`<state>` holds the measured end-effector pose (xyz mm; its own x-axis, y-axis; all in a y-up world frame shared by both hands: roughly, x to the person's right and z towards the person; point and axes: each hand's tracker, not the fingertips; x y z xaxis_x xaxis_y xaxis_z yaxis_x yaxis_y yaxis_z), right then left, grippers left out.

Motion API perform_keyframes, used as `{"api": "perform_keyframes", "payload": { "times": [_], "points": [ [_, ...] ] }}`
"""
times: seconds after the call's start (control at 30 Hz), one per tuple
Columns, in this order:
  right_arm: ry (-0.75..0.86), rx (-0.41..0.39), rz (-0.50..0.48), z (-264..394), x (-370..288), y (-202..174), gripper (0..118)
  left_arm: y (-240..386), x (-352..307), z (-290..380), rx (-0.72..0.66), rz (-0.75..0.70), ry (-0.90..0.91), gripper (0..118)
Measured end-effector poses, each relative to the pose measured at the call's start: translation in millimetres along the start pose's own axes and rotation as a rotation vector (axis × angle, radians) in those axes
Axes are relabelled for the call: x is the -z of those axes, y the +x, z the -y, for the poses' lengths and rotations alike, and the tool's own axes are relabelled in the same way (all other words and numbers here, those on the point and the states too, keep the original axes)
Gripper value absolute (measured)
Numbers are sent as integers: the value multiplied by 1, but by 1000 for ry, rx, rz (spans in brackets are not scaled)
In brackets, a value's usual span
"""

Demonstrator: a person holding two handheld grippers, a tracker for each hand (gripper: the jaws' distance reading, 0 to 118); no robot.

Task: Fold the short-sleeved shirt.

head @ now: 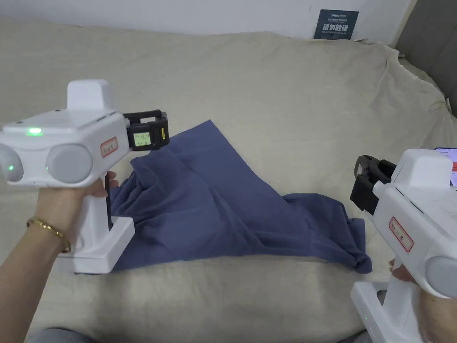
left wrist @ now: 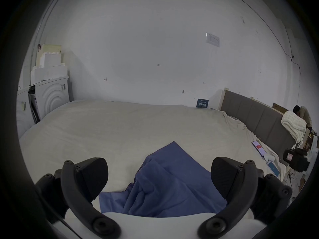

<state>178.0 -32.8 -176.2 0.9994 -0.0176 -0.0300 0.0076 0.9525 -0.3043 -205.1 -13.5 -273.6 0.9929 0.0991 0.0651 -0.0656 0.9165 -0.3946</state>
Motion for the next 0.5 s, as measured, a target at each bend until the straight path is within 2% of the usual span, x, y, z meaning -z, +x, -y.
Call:
{"api": "perform_keyframes", "payload": {
  "times": [0.2, 0.5],
  "points": [
    [-33, -3, -3, 1, 20, 3, 0, 13, 83, -29, 17, 61, -114, 118],
    [-89, 28, 10, 4, 60, 13, 0, 45, 239, -43, 133, 43, -330, 118]
  ]
}}
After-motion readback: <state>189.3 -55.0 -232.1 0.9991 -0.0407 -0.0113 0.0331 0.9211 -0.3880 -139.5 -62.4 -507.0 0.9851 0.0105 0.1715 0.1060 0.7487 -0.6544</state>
